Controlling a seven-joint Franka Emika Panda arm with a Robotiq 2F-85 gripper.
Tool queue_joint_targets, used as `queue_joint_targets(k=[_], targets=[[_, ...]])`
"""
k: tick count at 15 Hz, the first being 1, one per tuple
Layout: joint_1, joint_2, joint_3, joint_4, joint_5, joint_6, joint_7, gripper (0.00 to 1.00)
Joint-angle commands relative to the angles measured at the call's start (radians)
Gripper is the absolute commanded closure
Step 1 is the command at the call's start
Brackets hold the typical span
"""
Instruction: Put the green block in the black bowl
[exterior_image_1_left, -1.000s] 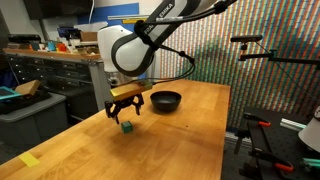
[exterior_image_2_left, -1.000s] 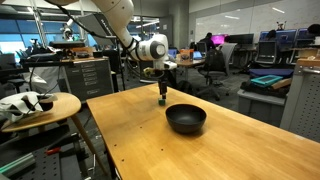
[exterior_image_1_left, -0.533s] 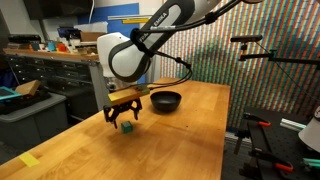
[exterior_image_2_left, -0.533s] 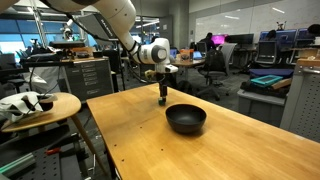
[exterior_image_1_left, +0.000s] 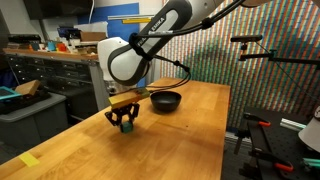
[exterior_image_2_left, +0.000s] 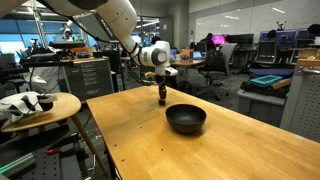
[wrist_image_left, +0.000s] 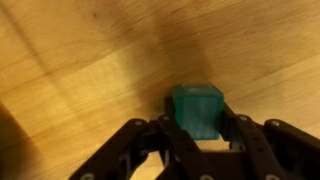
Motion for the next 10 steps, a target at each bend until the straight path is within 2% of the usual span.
queue_joint_targets(k=[1,10], targets=[[0.006,0.002,-0.004,0.018,0.032,-0.009,-0.033,0.82],[0.003,-0.135,-0.03,-0.088,0.02,0.011,-0.016,0.82]])
